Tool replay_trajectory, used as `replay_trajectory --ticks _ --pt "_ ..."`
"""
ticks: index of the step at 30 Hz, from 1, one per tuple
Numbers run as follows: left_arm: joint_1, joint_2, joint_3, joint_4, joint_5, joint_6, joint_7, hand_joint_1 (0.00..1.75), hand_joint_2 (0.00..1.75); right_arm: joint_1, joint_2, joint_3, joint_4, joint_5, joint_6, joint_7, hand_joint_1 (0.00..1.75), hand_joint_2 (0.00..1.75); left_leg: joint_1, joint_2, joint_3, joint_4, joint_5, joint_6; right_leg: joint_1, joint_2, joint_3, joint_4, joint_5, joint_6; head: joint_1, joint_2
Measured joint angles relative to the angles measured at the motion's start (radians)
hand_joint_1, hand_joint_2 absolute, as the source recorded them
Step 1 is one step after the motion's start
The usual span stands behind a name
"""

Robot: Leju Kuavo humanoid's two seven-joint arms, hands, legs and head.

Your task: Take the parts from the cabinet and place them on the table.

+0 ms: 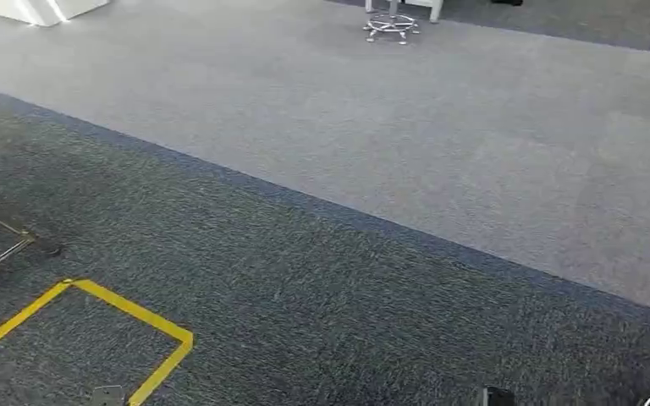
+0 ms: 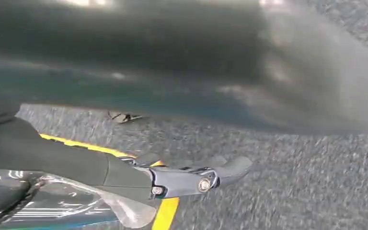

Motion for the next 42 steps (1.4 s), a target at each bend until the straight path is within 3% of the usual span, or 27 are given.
replay_trajectory --ticks 2,4,5,9,10,11,12,14,15,17,18,19,20,24,25,26,27,29,30,31,33,34,35,36,39,40,42 --pt "0.0 0.002 0.0 0.0 -0.003 0.0 0.002 0.0 0.0 0.004 0.0 0.0 0.0 0.003 0.0 0.0 0.0 0.0 -0.001 -0.006 0.031 -0.082 0.075 0.009 0.004 0.031 0.002 0.001 0.001 0.0 0.0 0.0" --pt "-0.001 0.004 0.0 0.0 -0.007 0.004 0.005 0.0 0.0 0.001 0.0 0.0 0.0 0.004 0.0 0.0 0.0 0.0 -0.004 -0.05 0.109 -0.264 0.172 0.024 0.005 0.059 0.005 0.003 0.001 0.001 0.0 0.0" --pt "-0.001 0.008 0.0 0.0 -0.009 0.006 0.01 0.0 0.0 0.001 0.003 0.0 0.0 0.005 0.0 0.001 0.0 0.0 -0.003 -0.099 0.124 -0.296 0.162 0.032 0.005 0.067 0.001 0.004 0.002 0.004 0.003 0.0" --pt "-0.007 0.009 0.0 0.001 -0.011 0.032 0.032 0.0 0.0 0.003 0.004 0.0 0.001 0.008 0.0 0.006 0.0 0.0 -0.01 -0.068 0.126 -0.324 0.169 0.039 -0.007 0.115 -0.023 0.0 0.017 0.035 0.002 0.0" --pt "-0.008 0.007 0.0 0.001 -0.015 0.037 0.039 0.0 0.0 0.006 0.004 0.0 0.001 0.008 -0.001 0.006 0.0 0.0 0.0 -0.05 0.135 -0.343 0.18 0.043 -0.007 0.085 -0.031 0.011 0.01 0.034 0.003 0.0" --pt "-0.009 0.007 0.0 0.001 -0.016 0.043 0.039 0.0 0.0 0.005 0.004 0.0 0.001 0.008 -0.001 0.006 0.0 0.0 -0.002 -0.04 0.137 -0.349 0.182 0.048 0.0 0.024 -0.046 0.04 -0.013 0.036 0.007 0.0" --pt "-0.009 0.007 0.001 0.001 -0.015 0.051 0.045 0.0 0.0 0.0 0.004 0.0 0.001 0.008 -0.001 0.007 0.0 0.0 -0.003 -0.024 0.136 -0.349 0.183 0.051 -0.001 -0.009 -0.081 0.105 -0.052 0.041 0.013 0.0" --pt "-0.006 0.004 0.002 0.002 -0.015 0.064 0.056 0.0 0.0 -0.005 0.004 0.0 0.001 0.008 0.0 0.007 0.0 0.0 -0.006 0.011 0.135 -0.348 0.182 0.051 -0.006 -0.029 -0.155 0.258 -0.117 0.051 0.01 0.0" --pt "-0.007 0.002 0.003 0.003 -0.015 0.069 0.058 0.0 0.0 -0.004 0.004 0.0 0.001 0.008 0.0 0.007 0.0 0.0 -0.006 0.027 0.134 -0.347 0.181 0.05 -0.009 -0.031 -0.175 0.297 -0.125 0.056 0.011 0.0" --pt "-0.01 -0.002 0.004 0.003 -0.016 0.07 0.06 0.0 0.0 0.001 0.004 -0.001 0.001 0.008 0.0 0.009 0.0 0.0 -0.005 0.051 0.135 -0.346 0.178 0.046 -0.015 -0.039 -0.143 0.242 -0.078 0.062 0.011 0.0" --pt "-0.012 -0.004 0.004 0.003 -0.016 0.07 0.06 0.0 0.0 0.001 0.003 -0.002 0.001 0.008 0.0 0.008 0.0 0.0 -0.004 0.065 0.136 -0.344 0.176 0.043 -0.018 -0.048 -0.095 0.154 -0.035 0.063 0.011 0.0" --pt "-0.014 -0.005 0.004 0.003 -0.016 0.07 0.06 0.0 0.0 -0.001 0.003 -0.002 0.001 0.008 -0.001 0.008 0.0 0.0 -0.003 0.077 0.139 -0.34 0.172 0.036 -0.018 -0.082 -0.034 0.052 0.002 0.064 0.011 0.0" --pt "-0.015 -0.004 0.004 0.003 -0.016 0.077 0.06 0.0 0.0 -0.005 0.003 -0.002 0.001 0.008 -0.001 0.008 0.0 0.0 -0.008 0.085 0.139 -0.337 0.167 0.028 -0.012 -0.128 -0.01 0.002 -0.011 0.063 0.012 0.0" --pt "-0.019 -0.021 0.009 0.003 -0.016 0.152 0.052 0.0 0.0 -0.001 0.003 -0.004 0.001 0.006 -0.002 0.006 0.0 0.0 -0.008 0.119 0.147 -0.332 0.16 0.008 -0.005 -0.082 -0.012 0.008 -0.003 0.033 0.005 0.0" --pt "-0.02 -0.031 0.009 0.003 -0.017 0.162 0.05 0.0 0.0 0.0 0.003 -0.005 0.001 0.006 -0.002 0.005 0.0 0.0 -0.003 0.11 0.147 -0.328 0.15 -0.002 -0.011 -0.068 -0.007 0.003 0.003 0.023 0.004 0.0" --pt "-0.021 -0.033 0.009 0.003 -0.018 0.166 0.047 0.0 0.0 0.001 0.003 -0.006 0.001 0.005 -0.002 0.004 0.0 0.0 0.0 0.057 0.14 -0.301 0.124 -0.004 -0.011 -0.061 -0.008 0.003 0.004 0.019 0.001 0.0" --pt "-0.019 -0.037 0.009 0.003 -0.018 0.167 0.044 0.0 0.0 -0.001 0.003 -0.008 0.001 0.005 -0.002 0.004 0.0 0.0 0.002 0.023 0.114 -0.239 0.082 -0.004 -0.011 -0.05 -0.009 0.003 0.005 0.013 0.0 0.0" --pt "-0.015 -0.046 0.01 0.005 -0.019 0.166 0.042 0.0 0.0 -0.003 0.003 -0.009 0.001 0.005 -0.002 0.002 0.0 0.0 0.001 0.002 0.037 -0.064 0.002 -0.003 -0.005 -0.024 -0.011 0.004 0.007 0.007 0.0 0.0" --pt "-0.013 -0.047 0.01 0.005 -0.019 0.166 0.042 0.0 0.0 -0.002 0.003 -0.009 0.001 0.005 -0.002 0.001 0.0 0.0 0.001 0.001 0.006 0.001 -0.015 0.0 -0.001 -0.007 -0.012 0.004 0.008 0.006 0.0 0.0" --pt "-0.013 -0.047 0.011 0.006 -0.019 0.165 0.042 0.0 0.0 0.0 0.003 -0.01 0.001 0.005 -0.002 0.0 0.0 0.0 0.0 0.0 0.0 0.007 -0.001 0.004 0.001 0.008 -0.01 0.004 0.008 0.005 0.0 0.0" --pt "-0.013 -0.048 0.011 0.005 -0.021 0.162 0.04 0.0 0.0 0.001 0.003 -0.013 0.001 0.005 -0.002 -0.001 0.0 0.0 -0.003 -0.01 0.047 -0.11 0.086 0.017 0.004 0.038 -0.007 0.006 0.008 0.006 0.001 0.0" --pt "-0.013 -0.048 0.011 0.005 -0.024 0.159 0.038 0.0 0.0 0.001 0.003 -0.014 0.001 0.005 -0.002 -0.002 0.0 0.0 -0.005 -0.03 0.089 -0.205 0.137 0.024 0.004 0.053 -0.003 0.006 0.008 0.006 0.0 0.0" --pt "-0.013 -0.048 0.011 0.005 -0.027 0.157 0.036 0.0 0.0 0.0 0.003 -0.014 0.001 0.005 -0.002 -0.003 0.0 0.0 -0.005 -0.075 0.121 -0.286 0.167 0.03 0.002 0.064 -0.003 0.006 0.009 0.007 0.0 0.0" --pt "-0.013 -0.047 0.011 0.006 -0.027 0.154 0.035 0.0 0.0 -0.002 0.003 -0.014 0.001 0.005 -0.002 -0.004 0.0 0.0 -0.004 -0.097 0.128 -0.303 0.158 0.034 0.007 0.075 -0.008 0.01 0.009 0.013 0.002 0.0" --pt "-0.017 -0.05 0.011 0.006 -0.027 0.149 0.033 0.0 0.0 0.002 0.003 -0.017 0.001 0.005 -0.002 -0.005 0.0 0.0 -0.011 -0.073 0.129 -0.311 0.154 0.035 -0.005 0.106 -0.022 0.004 0.02 0.033 0.001 0.0" --pt "-0.017 -0.052 0.011 0.006 -0.027 0.148 0.033 0.0 0.0 0.005 0.003 -0.017 0.002 0.005 -0.003 -0.005 0.0 0.0 -0.005 -0.06 0.133 -0.327 0.164 0.043 -0.002 0.11 -0.037 0.004 0.02 0.04 0.002 0.0" --pt "-0.019 -0.053 0.011 0.006 -0.028 0.146 0.032 0.0 0.0 0.003 0.003 -0.018 0.002 0.005 -0.003 -0.005 0.0 0.0 -0.006 -0.032 0.137 -0.341 0.172 0.053 0.003 0.0 -0.064 0.069 -0.031 0.044 0.008 0.0"
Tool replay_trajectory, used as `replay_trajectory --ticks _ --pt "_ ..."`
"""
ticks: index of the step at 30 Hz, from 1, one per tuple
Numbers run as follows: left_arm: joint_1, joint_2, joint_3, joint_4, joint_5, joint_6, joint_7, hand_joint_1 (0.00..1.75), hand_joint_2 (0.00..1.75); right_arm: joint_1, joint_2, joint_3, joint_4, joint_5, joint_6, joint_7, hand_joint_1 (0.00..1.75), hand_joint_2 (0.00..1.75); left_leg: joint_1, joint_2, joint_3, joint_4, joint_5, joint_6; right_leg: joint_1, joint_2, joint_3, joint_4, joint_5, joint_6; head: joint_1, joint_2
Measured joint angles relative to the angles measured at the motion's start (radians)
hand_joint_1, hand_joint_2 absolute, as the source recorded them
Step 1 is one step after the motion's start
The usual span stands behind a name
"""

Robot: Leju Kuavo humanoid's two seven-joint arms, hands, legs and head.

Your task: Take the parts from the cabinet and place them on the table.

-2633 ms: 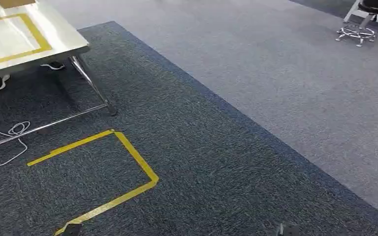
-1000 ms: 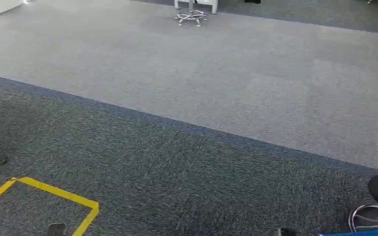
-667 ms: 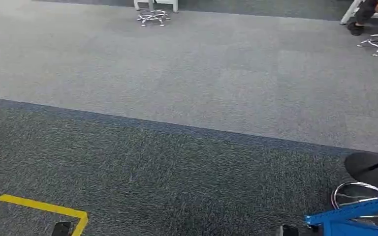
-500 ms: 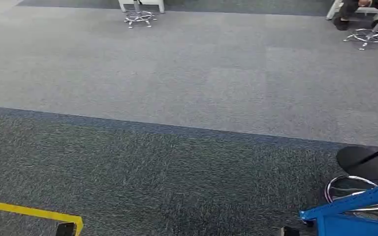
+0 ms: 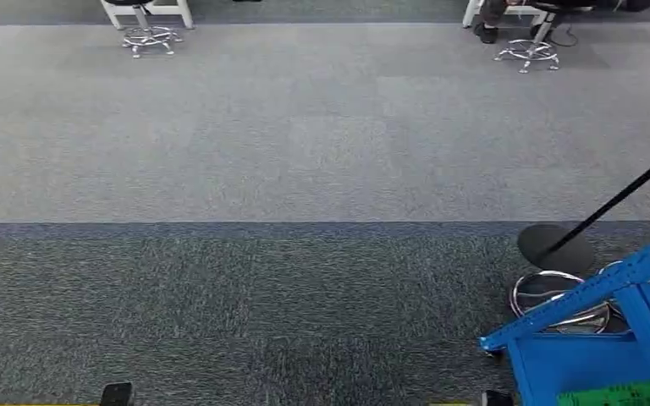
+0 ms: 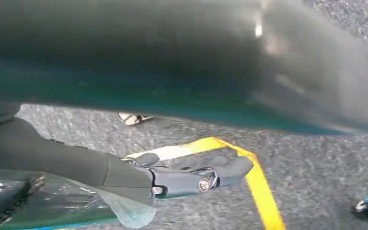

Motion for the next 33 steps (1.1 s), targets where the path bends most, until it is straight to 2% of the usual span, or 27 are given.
replay_trajectory --ticks 2,3,4,5,6,7,8,9,10,13,14,15,16,18,19,20,21,22,23,24,27,28,29,30,31,32,33 --pt "0.006 0.0 0.001 0.0 0.0 0.0 0.0 0.0 0.0 -0.007 0.0 0.0 0.0 0.0 0.001 0.0 0.0 0.0 -0.004 0.036 -0.003 0.001 -0.001 0.002 -0.004 -0.028 -0.08 0.168 -0.083 0.009 0.0 0.0" --pt "0.007 0.0 0.001 0.0 0.0 0.0 0.0 0.0 0.0 -0.007 0.0 0.0 0.0 0.0 0.001 0.0 0.0 0.0 -0.004 0.052 -0.004 0.001 -0.002 0.003 -0.007 -0.03 -0.111 0.235 -0.106 0.014 0.001 0.0" --pt "0.006 0.0 0.002 0.0 0.0 0.0 0.0 0.0 0.0 -0.003 0.0 0.0 0.0 0.0 0.001 0.0 0.0 0.0 -0.004 0.065 -0.003 0.001 -0.002 0.002 -0.01 -0.032 -0.121 0.258 -0.105 0.017 0.001 0.0" --pt "0.005 -0.001 0.003 0.0 0.0 -0.001 0.0 0.0 0.0 0.0 0.0 0.0 0.0 0.0 0.0 0.0 0.0 0.0 -0.004 0.08 -0.003 0.001 -0.004 -0.001 -0.013 -0.036 -0.102 0.228 -0.078 0.022 0.001 0.0" --pt "0.004 -0.001 0.003 0.0 -0.005 -0.017 0.0 0.0 0.0 0.001 -0.001 -0.001 0.0 0.0 0.0 0.0 0.0 0.0 -0.003 0.092 -0.001 0.002 -0.006 -0.003 -0.016 -0.044 -0.062 0.153 -0.038 0.023 0.001 0.0" --pt "0.004 0.001 0.002 0.0 -0.017 -0.048 -0.004 0.0 0.0 0.0 -0.002 -0.001 0.0 -0.001 0.0 0.0 0.0 0.0 -0.002 0.104 0.001 0.004 -0.01 -0.008 -0.017 -0.062 -0.006 0.052 0.004 0.024 0.001 0.0" --pt "0.005 0.007 0.002 0.0 -0.025 -0.08 -0.01 0.0 0.0 -0.002 -0.002 -0.002 0.0 -0.003 0.0 -0.002 0.0 0.0 -0.002 0.115 0.005 0.009 -0.014 -0.014 -0.017 -0.102 0.05 -0.041 0.033 0.024 0.002 0.0" --pt "0.006 0.016 0.001 0.0 -0.034 -0.109 -0.014 0.0 0.0 -0.006 -0.002 -0.002 0.0 -0.003 0.001 -0.003 0.0 0.0 -0.009 0.122 0.002 0.014 -0.021 -0.023 -0.008 -0.115 0.068 -0.059 0.02 0.017 0.001 0.0" --pt "0.006 0.023 -0.002 0.0 -0.041 -0.124 -0.016 0.0 0.0 -0.005 -0.001 -0.003 0.0 -0.003 0.002 -0.005 0.0 0.0 -0.009 0.129 0.004 0.016 -0.023 -0.028 -0.01 -0.099 0.064 -0.061 0.026 0.004 -0.004 0.0" --pt "0.002 0.031 -0.009 0.0 -0.047 -0.134 -0.017 0.0 0.0 0.001 -0.002 -0.008 0.001 -0.005 0.002 -0.005 0.0 0.0 -0.005 0.155 0.014 0.015 -0.026 -0.042 -0.008 -0.07 0.06 -0.06 0.028 -0.015 -0.002 0.0" --pt "0.002 0.033 -0.011 0.0 -0.051 -0.134 -0.017 0.0 0.0 0.002 -0.002 -0.008 0.001 -0.006 0.002 -0.005 0.0 0.0 0.001 0.127 0.013 0.025 -0.041 -0.05 -0.012 -0.06 0.062 -0.062 0.032 -0.022 -0.003 0.0" --pt "0.003 0.036 -0.013 0.0 -0.053 -0.134 -0.017 0.0 0.0 0.0 -0.002 -0.009 0.001 -0.008 0.002 -0.005 0.0 0.0 0.002 0.079 -0.002 0.062 -0.07 -0.051 -0.013 -0.052 0.062 -0.062 0.032 -0.028 -0.008 0.0" --pt "0.005 0.037 -0.013 0.0 -0.053 -0.134 -0.017 0.0 0.0 -0.002 -0.002 -0.009 0.001 -0.009 0.002 -0.005 0.0 0.0 0.002 0.052 -0.035 0.137 -0.112 -0.052 -0.013 -0.04 0.061 -0.062 0.033 -0.032 -0.01 0.0" --pt "0.012 0.037 -0.013 0.0 -0.058 -0.133 -0.015 0.0 0.0 -0.002 -0.002 -0.011 0.001 -0.01 0.003 -0.005 0.0 0.0 0.002 0.034 -0.114 0.307 -0.177 -0.052 -0.009 -0.012 0.061 -0.062 0.033 -0.036 -0.01 0.0" --pt "0.015 0.037 -0.013 0.0 -0.061 -0.132 -0.014 0.0 0.0 -0.001 -0.002 -0.013 0.001 -0.01 0.003 -0.005 0.0 0.0 0.002 0.033 -0.136 0.344 -0.178 -0.05 -0.006 0.004 0.062 -0.062 0.034 -0.036 -0.01 0.0" --pt "0.017 0.037 -0.013 0.0 -0.063 -0.131 -0.014 0.0 0.0 0.001 -0.002 -0.014 0.001 -0.01 0.003 -0.006 0.0 0.0 0.002 0.031 -0.134 0.331 -0.154 -0.047 -0.004 0.018 0.063 -0.062 0.034 -0.036 -0.01 0.0" --pt "0.016 0.038 -0.013 0.0 -0.064 -0.129 -0.013 0.0 0.0 0.002 -0.002 -0.015 0.001 -0.01 0.003 -0.005 0.0 0.0 0.001 0.028 -0.116 0.279 -0.112 -0.042 -0.003 0.033 0.065 -0.061 0.034 -0.036 -0.01 0.0" --pt "0.015 0.039 -0.013 0.0 -0.065 -0.129 -0.013 0.0 0.0 0.002 -0.002 -0.015 0.001 -0.009 0.003 -0.005 0.0 0.0 0.001 0.018 -0.081 0.192 -0.058 -0.035 -0.003 0.048 0.067 -0.061 0.034 -0.036 -0.01 0.0" --pt "0.015 0.041 -0.013 0.0 -0.065 -0.128 -0.012 0.0 0.0 0.002 -0.002 -0.015 0.002 -0.007 0.004 -0.005 0.0 0.0 0.001 -0.019 -0.04 0.093 -0.006 -0.029 -0.004 0.062 0.069 -0.061 0.034 -0.035 -0.01 0.0" --pt "0.016 0.043 -0.013 0.0 -0.066 -0.128 -0.008 0.0 0.0 0.001 -0.001 -0.016 0.002 -0.003 0.004 -0.004 0.0 0.0 0.001 -0.071 -0.023 0.054 -0.008 -0.023 -0.002 0.071 0.066 -0.061 0.036 -0.032 -0.009 0.0" --pt "0.015 0.045 -0.013 0.0 -0.067 -0.128 -0.004 0.0 0.0 0.001 -0.001 -0.016 0.002 0.003 0.003 0.0 0.0 0.0 -0.002 -0.05 -0.021 0.034 -0.013 -0.023 -0.01 0.106 0.047 -0.059 0.044 -0.014 -0.009 0.0" --pt "0.015 0.045 -0.013 0.0 -0.066 -0.128 -0.003 0.0 0.0 0.004 -0.001 -0.016 0.002 0.008 0.003 0.003 0.0 0.0 -0.003 -0.038 -0.02 0.029 -0.008 -0.017 -0.01 0.118 0.039 -0.064 0.048 -0.006 -0.009 0.0" --pt "0.014 0.043 -0.013 0.0 -0.064 -0.129 0.0 0.0 0.0 0.004 -0.001 -0.015 0.002 0.012 0.001 0.007 0.0 0.0 0.008 -0.019 -0.015 0.01 0.001 -0.01 -0.011 0.115 0.032 -0.056 0.042 -0.002 -0.009 0.0" --pt "0.013 0.046 -0.013 0.0 -0.062 -0.129 0.003 0.0 0.0 0.003 0.0 -0.015 0.002 0.018 -0.002 0.011 0.0 0.0 0.004 -0.008 -0.012 0.004 0.003 -0.006 -0.003 0.054 0.018 -0.032 0.019 0.0 -0.006 0.0" --pt "0.014 0.049 -0.011 0.0 -0.059 -0.132 0.005 0.0 0.0 -0.004 0.003 -0.015 0.003 0.025 -0.007 0.021 0.0 0.0 0.003 0.009 -0.013 0.002 0.005 -0.002 -0.003 0.004 -0.017 0.037 -0.025 0.002 0.003 0.0" --pt "0.017 0.053 -0.01 0.0 -0.053 -0.135 0.009 0.0 0.0 -0.009 0.003 -0.014 0.003 0.032 -0.009 0.027 0.0 0.0 0.0 0.026 -0.014 0.003 0.005 -0.001 -0.005 -0.018 -0.057 0.119 -0.065 0.005 0.002 0.0" --pt "0.021 0.056 -0.008 0.0 -0.051 -0.14 0.012 0.0 0.0 -0.014 0.006 -0.012 0.003 0.041 -0.011 0.035 0.0 0.0 -0.002 0.047 -0.014 0.003 0.004 0.0 -0.006 -0.028 -0.093 0.198 -0.096 0.009 0.002 0.0"
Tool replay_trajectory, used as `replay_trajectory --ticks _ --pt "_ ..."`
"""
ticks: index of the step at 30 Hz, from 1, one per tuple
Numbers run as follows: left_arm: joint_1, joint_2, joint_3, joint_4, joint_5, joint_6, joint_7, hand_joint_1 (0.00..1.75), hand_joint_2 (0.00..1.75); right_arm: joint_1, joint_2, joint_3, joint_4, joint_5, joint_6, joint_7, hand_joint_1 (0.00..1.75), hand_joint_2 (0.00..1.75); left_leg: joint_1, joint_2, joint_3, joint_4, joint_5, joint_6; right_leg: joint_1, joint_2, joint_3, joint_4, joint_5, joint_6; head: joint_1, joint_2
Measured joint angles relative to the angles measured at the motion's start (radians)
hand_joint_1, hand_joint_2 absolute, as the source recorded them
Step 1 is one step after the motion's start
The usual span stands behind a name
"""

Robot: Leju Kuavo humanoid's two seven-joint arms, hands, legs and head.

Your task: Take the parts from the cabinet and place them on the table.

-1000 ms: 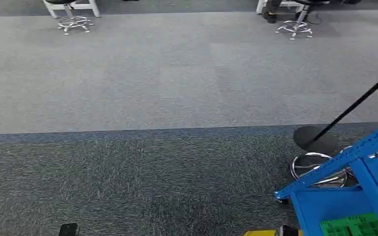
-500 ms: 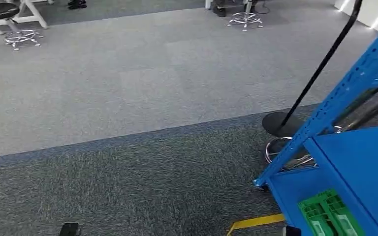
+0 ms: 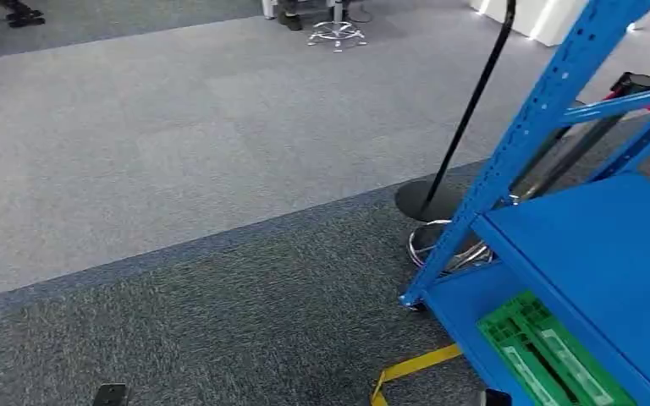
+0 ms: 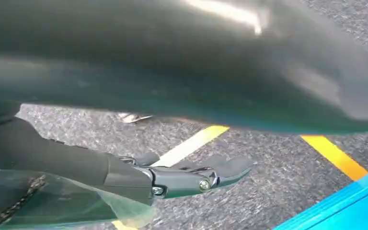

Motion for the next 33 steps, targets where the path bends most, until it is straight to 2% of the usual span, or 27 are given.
replay_trajectory --ticks 1,2,3,4,5,6,7,10,11,12,13,15,16,17,18,19,20,21,22,24,26,27,28,29,31,32,33 --pt "0.0 0.004 0.002 0.0 0.001 -0.001 0.003 0.0 0.0 -0.002 0.002 0.003 0.0 0.005 -0.003 0.006 0.0 0.0 0.0 0.015 -0.001 0.001 -0.001 0.0 -0.002 -0.004 -0.02 0.045 -0.01 0.004 0.0 0.0" --pt "-0.001 0.008 0.005 0.0 0.001 -0.002 0.008 0.0 0.0 -0.002 0.003 0.006 0.0 0.01 -0.006 0.011 0.0 0.0 0.0 0.027 -0.001 0.001 -0.001 -0.001 -0.005 -0.006 -0.017 0.042 0.001 0.007 0.001 0.0" --pt "-0.002 0.011 0.008 0.0 0.001 -0.002 0.011 0.0 0.0 -0.002 0.003 0.007 0.0 0.013 -0.007 0.017 0.0 0.0 0.0 0.039 0.0 0.001 -0.002 -0.003 -0.008 -0.011 0.009 -0.001 0.032 0.009 0.001 0.0" --pt "-0.003 0.013 0.011 0.0 0.001 -0.002 0.011 0.0 0.0 -0.004 0.004 0.007 0.0 0.014 -0.008 0.018 0.0 0.0 0.001 0.051 0.002 0.003 -0.005 -0.007 -0.01 -0.02 0.059 -0.089 0.076 0.011 0.001 0.0" --pt "-0.004 0.015 0.015 0.0 0.0 -0.002 0.011 0.0 0.0 -0.007 0.004 0.007 0.0 0.015 -0.009 0.019 0.0 0.0 0.002 0.063 0.004 0.007 -0.008 -0.012 -0.012 -0.047 0.118 -0.188 0.114 0.011 0.001 0.0" --pt "-0.004 0.019 0.016 0.0 -0.002 -0.002 0.012 0.0 0.0 -0.011 0.007 0.008 0.0 0.014 -0.01 0.02 0.0 0.0 -0.002 0.07 0.006 0.012 -0.013 -0.019 -0.01 -0.106 0.152 -0.253 0.114 0.01 0.002 0.0" --pt "-0.004 0.022 0.017 0.0 -0.008 0.003 0.024 0.0 0.0 -0.016 0.008 0.008 0.0 0.01 -0.013 0.019 0.0 0.0 -0.008 0.079 0.006 0.02 -0.021 -0.029 -0.007 -0.094 0.163 -0.255 0.117 -0.004 -0.001 0.0" --pt "-0.003 0.034 0.017 0.0 -0.035 -0.007 0.045 0.0 0.0 -0.009 0.009 0.005 0.0 -0.012 -0.018 0.005 0.0 0.0 -0.005 0.106 0.015 0.017 -0.02 -0.038 -0.001 -0.059 0.151 -0.25 0.118 -0.023 -0.005 0.0" --pt "-0.001 0.035 0.017 0.0 -0.041 -0.015 0.039 0.0 0.0 -0.005 0.009 0.004 0.0 -0.015 -0.019 0.0 0.0 0.0 0.0 0.097 0.015 0.02 -0.029 -0.048 -0.007 -0.048 0.159 -0.255 0.124 -0.031 -0.004 0.0" --pt "-0.001 0.038 0.017 0.0 -0.044 -0.02 0.03 0.0 0.0 -0.001 0.009 0.003 0.0 -0.018 -0.019 -0.002 0.0 0.0 0.005 0.043 0.009 0.04 -0.05 -0.053 -0.008 -0.038 0.159 -0.256 0.126 -0.037 -0.008 0.0" --pt "0.0 0.038 0.016 0.0 -0.047 -0.021 0.022 0.0 0.0 -0.001 0.009 0.002 0.0 -0.018 -0.02 -0.002 0.0 0.0 0.007 0.012 -0.013 0.094 -0.086 -0.054 -0.007 -0.028 0.157 -0.256 0.127 -0.043 -0.008 0.0" --pt "0.003 0.036 0.016 0.0 -0.044 -0.016 0.012 0.0 0.0 -0.002 0.009 0.002 0.0 -0.011 -0.02 -0.001 0.0 0.0 0.006 -0.012 -0.09 0.265 -0.164 -0.055 -0.005 0.001 0.155 -0.255 0.128 -0.046 -0.01 0.0" --pt "0.002 0.032 0.016 0.0 -0.044 -0.01 0.012 0.0 0.0 -0.002 0.009 0.002 0.0 -0.006 -0.019 0.003 0.0 0.0 0.006 -0.014 -0.125 0.333 -0.18 -0.053 -0.004 0.017 0.155 -0.255 0.129 -0.048 -0.009 0.0" --pt "-0.001 0.029 0.017 0.0 -0.044 -0.005 0.012 0.0 0.0 -0.001 0.009 0.002 0.0 -0.004 -0.019 0.006 0.0 0.0 0.006 -0.014 -0.134 0.345 -0.169 -0.051 -0.003 0.031 0.156 -0.255 0.129 -0.048 -0.008 0.0" --pt "-0.004 0.024 0.016 0.0 -0.044 -0.003 0.012 0.0 0.0 -0.001 0.009 0.002 0.0 -0.001 -0.019 0.007 0.0 0.0 0.006 -0.016 -0.123 0.311 -0.135 -0.047 -0.002 0.046 0.157 -0.255 0.129 -0.048 -0.009 0.0" --pt "-0.007 0.021 0.016 0.0 -0.044 -0.002 0.013 0.0 0.0 -0.001 0.009 0.002 0.0 -0.001 -0.019 0.01 0.0 0.0 0.006 -0.02 -0.093 0.241 -0.087 -0.043 -0.002 0.061 0.159 -0.254 0.13 -0.048 -0.008 0.0" --pt "-0.009 0.019 0.016 0.0 -0.044 -0.001 0.013 0.0 0.0 -0.002 0.01 0.002 0.0 0.0 -0.019 0.012 0.0 0.0 0.006 -0.039 -0.053 0.147 -0.035 -0.038 -0.002 0.077 0.161 -0.254 0.13 -0.047 -0.009 0.0" --pt "-0.01 0.018 0.017 0.0 -0.044 -0.001 0.013 0.0 0.0 -0.003 0.01 0.002 0.0 0.0 -0.019 0.012 0.0 0.0 0.006 -0.084 -0.018 0.063 0.0 -0.032 -0.004 0.09 0.161 -0.254 0.131 -0.046 -0.009 0.0" --pt "-0.01 0.018 0.017 0.0 -0.044 -0.001 0.013 0.0 0.0 -0.005 0.011 0.002 0.0 0.001 -0.019 0.013 0.0 0.0 0.01 -0.122 -0.011 0.04 -0.01 -0.026 0.002 0.102 0.155 -0.248 0.131 -0.039 -0.007 0.0" --pt "-0.014 0.018 0.017 0.0 -0.044 0.0 0.016 0.0 0.0 -0.005 0.011 0.002 0.0 0.002 -0.019 0.014 0.0 0.0 0.005 -0.106 -0.011 0.033 -0.014 -0.028 -0.008 0.126 0.14 -0.25 0.138 -0.025 -0.007 0.0" --pt "-0.016 0.014 0.017 0.0 -0.044 0.001 0.021 0.0 0.0 0.0 0.011 0.002 0.0 0.004 -0.018 0.015 0.0 0.0 0.009 -0.083 -0.007 0.02 -0.005 -0.016 -0.008 0.143 0.124 -0.257 0.144 -0.008 -0.007 0.0" --pt "-0.019 0.012 0.018 0.0 -0.047 0.004 0.027 0.0 0.0 0.001 0.011 0.002 0.0 0.005 -0.018 0.015 0.0 0.0 0.01 -0.064 -0.004 0.01 0.0 -0.011 -0.006 0.081 0.121 -0.24 0.13 -0.009 -0.006 0.0" --pt "-0.018 0.012 0.019 0.0 -0.047 0.005 0.028 0.0 0.0 -0.002 0.011 0.002 0.0 0.006 -0.018 0.015 0.0 0.0 0.009 -0.052 -0.004 0.008 0.001 -0.003 -0.003 0.033 0.097 -0.196 0.098 -0.007 0.002 0.0" --pt "-0.015 0.013 0.021 0.0 -0.05 0.007 0.03 0.0 0.0 -0.006 0.011 0.002 0.0 0.007 -0.018 0.015 0.0 0.0 0.006 -0.035 -0.006 0.008 0.001 -0.002 -0.004 0.011 0.059 -0.118 0.056 -0.005 0.003 0.0" --pt "-0.011 0.012 0.023 0.0 -0.053 0.007 0.03 0.0 0.0 -0.008 0.011 0.002 0.0 0.007 -0.017 0.015 0.0 0.0 0.004 0.0 -0.007 0.009 -0.001 0.0 -0.007 -0.002 -0.009 0.028 -0.003 0.002 0.002 0.0" --pt "-0.011 0.013 0.024 0.0 -0.053 0.008 0.031 0.0 0.0 -0.006 0.011 0.002 0.0 0.007 -0.017 0.016 0.0 0.0 0.004 0.015 -0.007 0.009 -0.001 0.0 -0.008 -0.004 -0.02 0.056 -0.004 0.005 0.002 0.0" --pt "-0.013 0.012 0.024 0.0 -0.053 0.01 0.031 0.0 0.0 -0.002 0.011 0.002 0.0 0.008 -0.017 0.016 0.0 0.0 0.004 0.028 -0.007 0.01 -0.002 -0.001 -0.009 -0.007 -0.003 0.03 0.021 0.008 0.003 0.0"
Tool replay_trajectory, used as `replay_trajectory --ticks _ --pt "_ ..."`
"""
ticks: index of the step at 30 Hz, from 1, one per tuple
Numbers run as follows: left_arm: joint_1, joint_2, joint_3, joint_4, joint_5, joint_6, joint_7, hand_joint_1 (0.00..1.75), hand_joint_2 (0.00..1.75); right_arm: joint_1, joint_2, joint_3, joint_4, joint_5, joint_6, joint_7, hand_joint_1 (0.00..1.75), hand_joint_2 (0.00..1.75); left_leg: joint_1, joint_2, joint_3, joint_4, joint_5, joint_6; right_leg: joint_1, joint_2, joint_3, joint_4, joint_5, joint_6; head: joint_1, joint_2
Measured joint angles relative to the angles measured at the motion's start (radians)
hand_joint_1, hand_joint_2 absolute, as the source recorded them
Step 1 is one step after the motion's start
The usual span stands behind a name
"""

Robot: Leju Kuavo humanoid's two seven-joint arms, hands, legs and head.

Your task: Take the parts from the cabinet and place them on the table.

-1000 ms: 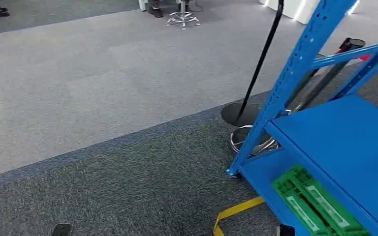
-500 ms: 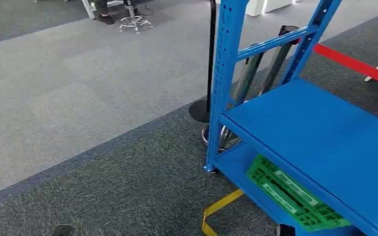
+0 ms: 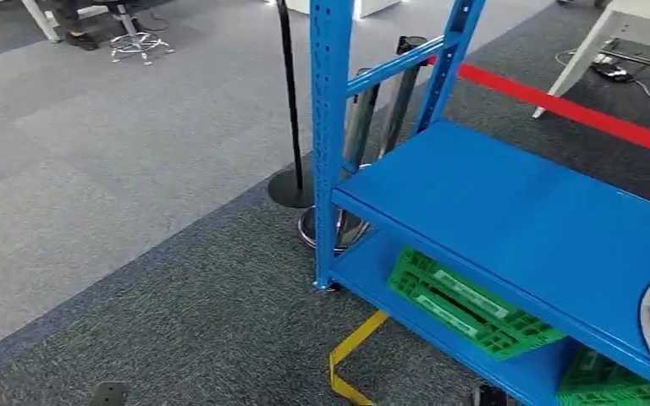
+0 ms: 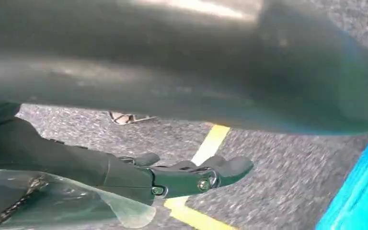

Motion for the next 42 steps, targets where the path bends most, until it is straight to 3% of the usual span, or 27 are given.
replay_trajectory --ticks 2,3,4,5,8,9,10,11,13,14,16,18,19,23,24,25,26,28,29,30,32,33,34,36,39,41,42 --pt "-0.002 -0.001 0.0 0.0 -0.002 0.002 0.0 0.0 0.0 0.0 0.0 0.0 0.0 0.002 0.0 0.0 0.0 0.0 0.001 0.024 0.003 0.003 -0.004 -0.006 -0.001 -0.024 0.091 -0.163 0.081 0.0 0.0 0.0" --pt "-0.002 -0.002 0.0 0.0 -0.003 0.002 -0.001 0.0 0.0 -0.002 0.0 0.0 0.0 0.003 0.0 0.0 0.0 0.0 0.0 0.034 0.006 0.006 -0.008 -0.012 -0.001 -0.058 0.143 -0.25 0.111 -0.002 0.001 0.0" --pt "-0.002 0.0 0.001 0.0 -0.003 0.002 -0.002 0.0 0.0 -0.007 0.0 0.0 0.0 0.003 0.0 0.0 0.0 0.0 -0.008 0.042 0.006 0.008 -0.013 -0.019 0.011 -0.093 0.159 -0.281 0.092 -0.005 0.001 0.0" --pt "-0.003 0.0 0.002 0.0 -0.004 0.004 -0.004 0.0 0.0 -0.009 0.001 0.0 0.0 0.003 0.001 0.0 0.0 0.0 -0.011 0.053 0.007 0.014 -0.015 -0.024 0.007 -0.071 0.162 -0.283 0.101 -0.022 -0.005 0.0" --pt "-0.009 0.0 0.005 0.0 -0.004 0.005 -0.009 0.0 0.0 -0.003 0.001 0.0 0.0 0.004 0.001 0.0 0.0 0.0 -0.007 0.078 0.014 0.014 -0.016 -0.037 0.01 -0.042 0.157 -0.28 0.101 -0.04 -0.003 0.0" --pt "-0.01 0.001 0.005 0.0 -0.004 0.005 -0.011 0.0 0.0 -0.001 0.001 0.0 0.0 0.004 0.002 0.0 0.0 0.0 -0.001 0.042 0.012 0.022 -0.03 -0.048 0.004 -0.035 0.159 -0.284 0.106 -0.048 -0.005 0.0" --pt "-0.011 0.001 0.005 0.0 -0.004 0.005 -0.012 0.0 0.0 -0.003 0.002 0.0 0.0 0.005 0.003 0.0 0.0 0.0 0.001 -0.005 0.0 0.055 -0.058 -0.05 0.003 -0.026 0.158 -0.284 0.107 -0.054 -0.008 0.0" --pt "-0.008 -0.001 0.006 0.0 -0.008 0.005 -0.012 0.0 0.0 -0.007 0.003 0.0 0.0 0.005 0.005 0.0 0.0 0.0 0.002 -0.028 -0.031 0.129 -0.102 -0.051 0.003 -0.013 0.157 -0.284 0.109 -0.058 -0.01 0.0" --pt "-0.003 -0.001 0.007 0.0 -0.013 0.009 -0.012 0.0 0.0 -0.007 0.004 0.0 0.0 0.005 0.006 -0.002 0.0 0.0 0.002 -0.041 -0.107 0.297 -0.169 -0.052 0.006 0.016 0.155 -0.283 0.111 -0.063 -0.011 0.0" --pt "-0.001 -0.001 0.007 0.0 -0.02 0.013 -0.011 0.0 0.0 -0.005 0.004 0.0 0.0 0.002 0.006 -0.005 0.0 0.0 0.002 -0.042 -0.126 0.335 -0.172 -0.052 0.007 0.03 0.156 -0.283 0.111 -0.063 -0.011 0.0" --pt "-0.002 -0.002 0.006 0.0 -0.035 0.024 -0.012 0.0 0.0 0.002 0.004 -0.003 0.0 -0.01 0.008 -0.023 0.0 0.0 0.002 -0.045 -0.104 0.272 -0.109 -0.045 0.008 0.058 0.159 -0.282 0.112 -0.063 -0.011 0.0" --pt "-0.002 -0.006 0.006 0.0 -0.045 0.036 -0.017 0.0 0.0 0.008 0.004 -0.008 0.0 -0.019 0.016 -0.041 0.0 0.0 0.002 -0.078 -0.026 0.091 -0.01 -0.033 0.008 0.087 0.161 -0.281 0.112 -0.061 -0.011 0.0" --pt "-0.003 -0.007 0.006 0.0 -0.05 0.039 -0.019 0.0 0.0 0.011 0.004 -0.012 0.0 -0.021 0.019 -0.045 0.0 0.0 0.004 -0.14 -0.006 0.043 -0.008 -0.026 0.008 0.097 0.158 -0.28 0.113 -0.057 -0.009 0.0" --pt "-0.005 -0.013 0.004 0.0 -0.075 0.044 -0.034 0.0 0.0 0.024 0.002 -0.024 0.0 -0.034 0.027 -0.058 0.0 0.0 0.0 -0.112 -0.005 0.023 -0.006 -0.019 0.001 0.143 0.137 -0.285 0.127 -0.026 -0.01 0.0" --pt "-0.006 -0.021 0.002 0.0 -0.076 0.044 -0.039 0.0 0.0 0.028 -0.003 -0.028 0.0 -0.037 0.03 -0.059 0.0 0.0 0.011 -0.095 -0.001 0.007 0.002 -0.009 0.001 0.128 0.13 -0.277 0.122 -0.023 -0.01 0.0" --pt "-0.008 -0.019 0.002 0.0 -0.077 0.048 -0.041 0.0 0.0 0.031 -0.003 -0.03 0.0 -0.038 0.03 -0.06 0.0 0.0 0.007 -0.083 0.002 0.001 0.005 -0.003 0.008 0.059 0.118 -0.253 0.102 -0.02 -0.004 0.0" --pt "-0.008 -0.021 0.002 0.0 -0.077 0.053 -0.042 0.0 0.0 0.029 -0.003 -0.031 0.0 -0.039 0.031 -0.06 0.0 0.0 0.006 -0.068 0.0 0.001 0.006 0.002 0.007 0.026 0.087 -0.195 0.065 -0.017 0.006 0.0" --pt "-0.003 -0.028 0.002 0.0 -0.076 0.069 -0.043 0.0 0.0 0.03 -0.011 -0.037 0.0 -0.042 0.035 -0.06 0.0 0.0 0.002 -0.034 -0.003 0.002 0.005 0.003 0.003 0.006 0.009 -0.03 -0.012 -0.01 0.005 0.0" --pt "-0.003 -0.032 0.002 0.0 -0.076 0.075 -0.043 0.0 0.0 0.035 -0.015 -0.041 0.0 -0.043 0.038 -0.06 0.0 0.0 0.002 -0.018 -0.004 0.002 0.005 0.003 0.002 0.004 -0.015 0.024 -0.028 -0.005 0.005 0.0" --pt "-0.004 -0.037 0.002 0.0 -0.076 0.079 -0.043 0.0 0.0 0.041 -0.018 -0.043 0.0 -0.044 0.039 -0.06 0.0 0.0 0.002 -0.004 -0.003 0.002 0.004 0.002 0.001 0.002 -0.013 0.025 -0.017 -0.002 0.006 0.0" --pt "-0.007 -0.044 0.002 0.0 -0.076 0.08 -0.043 0.0 0.0 0.048 -0.024 -0.047 0.0 -0.046 0.04 -0.06 0.0 0.0 0.003 0.018 -0.001 0.003 0.002 -0.002 -0.002 -0.012 0.057 -0.096 0.054 0.001 0.006 0.0" --pt "-0.008 -0.048 0.002 0.0 -0.076 0.08 -0.043 0.0 0.0 0.048 -0.027 -0.047 0.0 -0.047 0.04 -0.06 0.0 0.0 0.003 0.03 0.002 0.005 -0.001 -0.007 -0.003 -0.037 0.116 -0.198 0.094 0.0 0.006 0.0" --pt "-0.008 -0.049 0.002 0.0 -0.076 0.081 -0.043 0.0 0.0 0.046 -0.03 -0.047 0.0 -0.048 0.04 -0.061 0.0 0.0 -0.001 0.041 0.005 0.008 -0.005 -0.013 0.0 -0.088 0.157 -0.275 0.1 -0.002 0.007 0.0" --pt "-0.009 -0.05 0.002 0.0 -0.077 0.083 -0.044 0.0 0.0 0.042 -0.031 -0.047 0.0 -0.048 0.04 -0.063 0.0 0.0 -0.008 0.059 0.007 0.013 -0.01 -0.026 0.006 -0.071 0.164 -0.283 0.098 -0.026 0.003 0.0" --pt "-0.013 -0.05 0.002 0.0 -0.08 0.087 -0.042 0.0 0.0 0.05 -0.032 -0.048 0.001 -0.045 0.042 -0.064 0.0 0.0 -0.004 0.086 0.015 0.012 -0.018 -0.041 0.004 -0.039 0.164 -0.286 0.102 -0.047 0.004 0.0" --pt "-0.013 -0.054 0.002 0.0 -0.072 0.11 -0.042 0.0 0.0 0.05 -0.032 -0.048 0.001 -0.044 0.043 -0.066 0.0 0.0 0.002 -0.003 -0.008 0.083 -0.075 -0.05 0.002 -0.02 0.162 -0.286 0.106 -0.059 -0.005 0.0" --pt "-0.011 -0.058 0.003 0.0 -0.069 0.121 -0.042 0.0 0.0 0.047 -0.032 -0.048 0.001 -0.043 0.045 -0.067 0.0 0.0 0.003 -0.026 -0.045 0.165 -0.119 -0.051 0.003 -0.007 0.16 -0.286 0.107 -0.062 -0.006 0.0"
